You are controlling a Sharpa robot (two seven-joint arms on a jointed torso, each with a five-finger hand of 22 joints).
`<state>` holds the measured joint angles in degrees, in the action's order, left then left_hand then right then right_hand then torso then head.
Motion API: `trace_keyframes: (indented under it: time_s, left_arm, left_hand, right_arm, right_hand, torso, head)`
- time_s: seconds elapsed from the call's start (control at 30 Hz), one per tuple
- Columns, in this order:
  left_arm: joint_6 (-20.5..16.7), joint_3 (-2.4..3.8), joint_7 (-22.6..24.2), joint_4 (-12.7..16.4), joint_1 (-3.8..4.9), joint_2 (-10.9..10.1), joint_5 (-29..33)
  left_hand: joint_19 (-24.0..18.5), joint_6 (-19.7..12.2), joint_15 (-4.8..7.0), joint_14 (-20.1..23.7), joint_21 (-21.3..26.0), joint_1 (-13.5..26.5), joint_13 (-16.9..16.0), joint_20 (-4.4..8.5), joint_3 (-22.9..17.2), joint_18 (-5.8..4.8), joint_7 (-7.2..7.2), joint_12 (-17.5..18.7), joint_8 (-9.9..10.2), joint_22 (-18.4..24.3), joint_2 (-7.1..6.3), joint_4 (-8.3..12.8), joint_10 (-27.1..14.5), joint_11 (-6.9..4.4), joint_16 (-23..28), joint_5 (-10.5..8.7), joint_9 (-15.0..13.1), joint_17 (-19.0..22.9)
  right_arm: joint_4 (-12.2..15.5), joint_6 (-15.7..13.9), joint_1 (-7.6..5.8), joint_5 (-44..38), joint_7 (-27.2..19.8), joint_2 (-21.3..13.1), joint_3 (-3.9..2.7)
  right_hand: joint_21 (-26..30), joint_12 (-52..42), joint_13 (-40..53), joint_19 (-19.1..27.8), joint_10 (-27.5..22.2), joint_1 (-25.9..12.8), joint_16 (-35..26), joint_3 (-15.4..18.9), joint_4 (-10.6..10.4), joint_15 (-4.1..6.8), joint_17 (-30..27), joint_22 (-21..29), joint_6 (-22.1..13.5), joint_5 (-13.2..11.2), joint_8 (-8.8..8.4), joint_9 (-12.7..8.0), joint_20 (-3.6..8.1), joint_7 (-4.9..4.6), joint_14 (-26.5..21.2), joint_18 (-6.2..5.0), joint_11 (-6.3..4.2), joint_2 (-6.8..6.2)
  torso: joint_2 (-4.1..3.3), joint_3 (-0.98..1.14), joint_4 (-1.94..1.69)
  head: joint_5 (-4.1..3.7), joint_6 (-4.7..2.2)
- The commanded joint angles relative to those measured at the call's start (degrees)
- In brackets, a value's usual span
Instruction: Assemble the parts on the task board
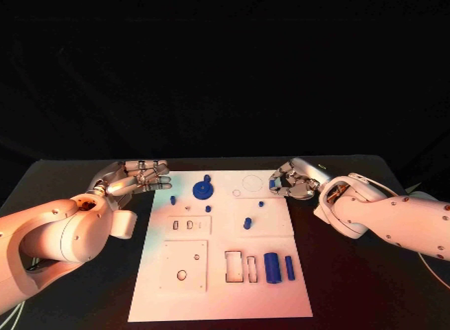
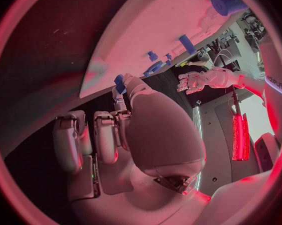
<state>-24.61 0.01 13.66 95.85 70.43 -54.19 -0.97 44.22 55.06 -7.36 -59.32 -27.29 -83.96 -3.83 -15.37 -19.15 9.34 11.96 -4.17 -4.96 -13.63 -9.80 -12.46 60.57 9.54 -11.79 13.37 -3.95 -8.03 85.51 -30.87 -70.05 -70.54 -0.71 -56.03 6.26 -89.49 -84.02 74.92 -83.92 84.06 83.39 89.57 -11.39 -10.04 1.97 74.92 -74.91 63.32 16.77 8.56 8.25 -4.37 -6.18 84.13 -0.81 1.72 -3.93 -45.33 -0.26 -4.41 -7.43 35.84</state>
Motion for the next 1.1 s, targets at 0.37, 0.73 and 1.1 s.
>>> trace_keyframes:
  time_s: [0.37, 0.73, 1.1]
  left_arm:
    - [1.25, 0.03, -0.03, -0.33, 0.04, 0.69, -0.25]
    - [1.09, -0.03, -0.19, -0.69, 0.06, 1.27, -0.25]
    - [1.02, -0.04, -0.83, -0.78, 0.07, 1.69, -0.25]
  left_hand:
    - [-0.33, -0.1, -0.04, 0.32, -0.3, 0.23, -0.02, 0.01, 0.01, 0.82, 0.38, 0.29, 0.18, -0.05, 0.38, 0.35, -0.39, 0.11, 0.19, -0.2, 0.03, -0.05]
    - [-0.4, -0.09, -0.05, 0.32, -0.32, 0.25, -0.03, -0.02, 0.01, 0.83, 0.37, 0.3, 0.2, -0.06, 0.41, 0.36, -0.39, 0.11, 0.22, -0.2, 0.03, -0.05]
    - [-0.44, -0.06, -0.05, 0.31, -0.33, 0.31, -0.03, -0.04, 0.03, 0.83, 0.36, 0.29, 0.22, -0.06, 0.43, 0.33, -0.37, 0.1, 0.24, -0.21, 0.02, -0.06]
  right_arm:
    - [11.84, -5.91, -1.0, -13.8, 14.23, 3.43, -0.55]
    - [11.93, -1.7, -0.43, -18.09, 18.5, 11.6, 0.02]
    - [8.94, 3.29, 1.94, -20.73, 20.94, 17.53, 0.59]
  right_hand:
    - [-0.38, -0.28, 10.03, -5.98, 2.07, -1.56, 0.22, -0.75, -0.34, 0.59, 14.64, -15.01, 1.15, 1.02, 0.95, 0.88, 0.47, 0.72, 5.76, 0.77, -0.69, -0.06]
    - [-0.22, -0.1, 9.89, -5.87, 1.96, -2.23, 0.17, -0.73, -0.61, 0.63, 14.54, -14.91, 0.88, 0.68, 0.86, 0.87, 0.53, 0.71, 5.73, 0.72, -0.71, -0.61]
    - [0.08, 0.1, 9.73, -5.65, 1.82, -2.54, 0.04, -0.8, -0.79, 0.6, 14.27, -14.72, 0.66, 0.61, 0.75, 0.83, 0.53, 0.61, 5.66, 0.63, -0.64, -0.64]
  torso:
    - [0.39, -0.3, -0.44]
    - [0.67, -0.72, -0.6]
    - [0.66, -0.81, -0.75]
  head:
    - [1.7, 0.18]
    - [4.68, 0.79]
    - [6.64, 1.36]
